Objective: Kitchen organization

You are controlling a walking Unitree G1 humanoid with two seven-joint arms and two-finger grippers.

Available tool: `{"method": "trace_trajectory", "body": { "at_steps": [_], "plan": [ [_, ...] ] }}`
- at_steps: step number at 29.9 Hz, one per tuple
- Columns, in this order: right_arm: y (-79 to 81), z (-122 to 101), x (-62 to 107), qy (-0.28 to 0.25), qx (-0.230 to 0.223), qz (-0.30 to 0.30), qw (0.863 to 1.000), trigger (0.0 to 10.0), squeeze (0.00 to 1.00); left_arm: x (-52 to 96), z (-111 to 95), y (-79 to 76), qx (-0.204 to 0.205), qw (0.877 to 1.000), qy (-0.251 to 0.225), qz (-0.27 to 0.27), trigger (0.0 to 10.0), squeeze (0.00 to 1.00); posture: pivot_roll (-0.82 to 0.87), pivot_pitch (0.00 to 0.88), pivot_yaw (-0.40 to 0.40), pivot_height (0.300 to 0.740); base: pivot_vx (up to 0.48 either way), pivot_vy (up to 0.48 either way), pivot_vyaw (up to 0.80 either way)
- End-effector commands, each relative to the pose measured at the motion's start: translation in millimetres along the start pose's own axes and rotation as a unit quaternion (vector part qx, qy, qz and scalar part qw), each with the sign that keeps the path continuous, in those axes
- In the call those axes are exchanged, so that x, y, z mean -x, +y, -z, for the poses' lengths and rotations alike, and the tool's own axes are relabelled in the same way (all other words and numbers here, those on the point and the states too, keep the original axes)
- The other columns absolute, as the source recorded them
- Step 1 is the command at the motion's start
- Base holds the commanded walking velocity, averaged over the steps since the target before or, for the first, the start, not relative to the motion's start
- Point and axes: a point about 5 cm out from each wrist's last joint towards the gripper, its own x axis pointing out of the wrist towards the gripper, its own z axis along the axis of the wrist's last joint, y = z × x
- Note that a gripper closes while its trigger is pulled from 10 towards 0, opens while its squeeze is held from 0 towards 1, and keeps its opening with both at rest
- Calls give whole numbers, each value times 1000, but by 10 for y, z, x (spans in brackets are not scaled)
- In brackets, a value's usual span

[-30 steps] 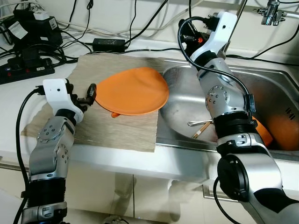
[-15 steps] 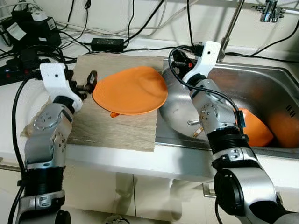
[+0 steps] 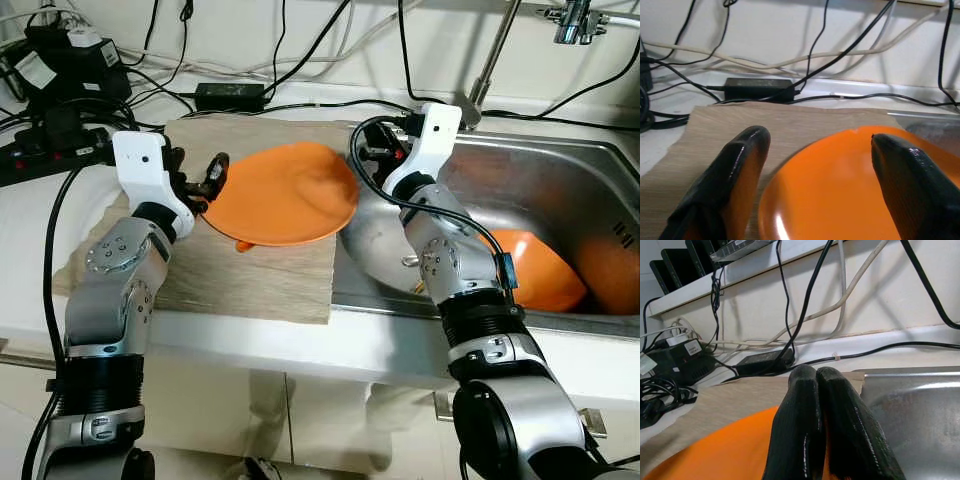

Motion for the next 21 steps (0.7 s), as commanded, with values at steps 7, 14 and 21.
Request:
{"method": "trace_trajectory", "body": {
  "at_steps": [7,14,21],
  "plan": [
    [56,-29,7,-5,9,-6,1000,10000,0,-42,-54,-108,-7,999,-2,35,10000,1000,-4,0,46,740,0,0,0],
    [57,-22,20,-3,19,-5,1000,10000,0,-62,0,-113,10,999,-10,40,0,0,-12,0,45,740,0,0,0],
    [53,-48,23,-6,17,-2,1000,10000,0,-68,38,-90,10,999,-2,37,0,0,-18,0,48,740,0,0,0]
  ]
}}
